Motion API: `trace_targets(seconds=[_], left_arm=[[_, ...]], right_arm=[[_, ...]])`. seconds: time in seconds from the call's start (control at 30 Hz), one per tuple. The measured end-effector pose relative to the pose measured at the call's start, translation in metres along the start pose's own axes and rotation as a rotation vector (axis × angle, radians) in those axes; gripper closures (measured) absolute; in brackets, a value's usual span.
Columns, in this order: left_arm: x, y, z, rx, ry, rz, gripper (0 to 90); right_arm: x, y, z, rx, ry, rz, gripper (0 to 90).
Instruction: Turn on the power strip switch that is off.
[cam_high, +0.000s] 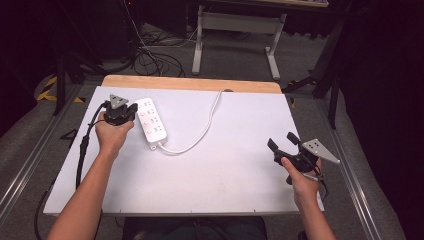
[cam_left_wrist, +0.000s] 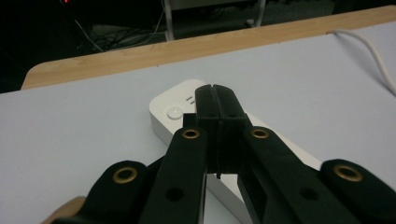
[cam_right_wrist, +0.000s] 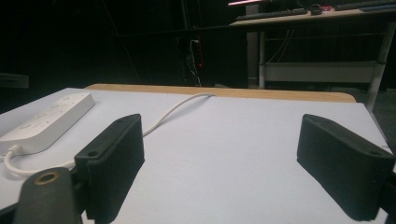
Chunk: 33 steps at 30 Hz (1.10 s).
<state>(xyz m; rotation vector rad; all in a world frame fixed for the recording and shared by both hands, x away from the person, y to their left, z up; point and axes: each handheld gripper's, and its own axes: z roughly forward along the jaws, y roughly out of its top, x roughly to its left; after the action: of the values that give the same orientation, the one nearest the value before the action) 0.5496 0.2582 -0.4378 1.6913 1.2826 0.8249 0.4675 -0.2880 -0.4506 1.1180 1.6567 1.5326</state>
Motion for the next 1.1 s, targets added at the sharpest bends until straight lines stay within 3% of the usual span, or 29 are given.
trace_targets(seconds=[0.2,0.37,0.57,0.9,1.1], left_arm=[[-0.016,0.003,-0.011,-0.055,-0.016,0.044,90.0],[-0.024,0.001,-0.022,-0.093,-0.014,0.046,89.9],[-0.029,-0.002,-0.048,-0.167,-0.003,0.025,89.6],[-0.029,-0.004,-0.067,-0.193,0.012,0.016,81.7],[-0.033,-0.005,-0.074,-0.208,0.028,0.034,74.8]], right_arm=[[-0.001,0.0,0.002,0.002,0.004,0.004,15.2],[-0.001,0.001,0.002,0.0,0.006,0.006,15.2],[-0.001,0.001,0.001,-0.003,0.002,0.008,15.1],[-0.001,0.001,0.001,-0.003,0.005,0.009,15.2],[-0.001,0.001,0.0,-0.003,0.001,0.007,15.2]])
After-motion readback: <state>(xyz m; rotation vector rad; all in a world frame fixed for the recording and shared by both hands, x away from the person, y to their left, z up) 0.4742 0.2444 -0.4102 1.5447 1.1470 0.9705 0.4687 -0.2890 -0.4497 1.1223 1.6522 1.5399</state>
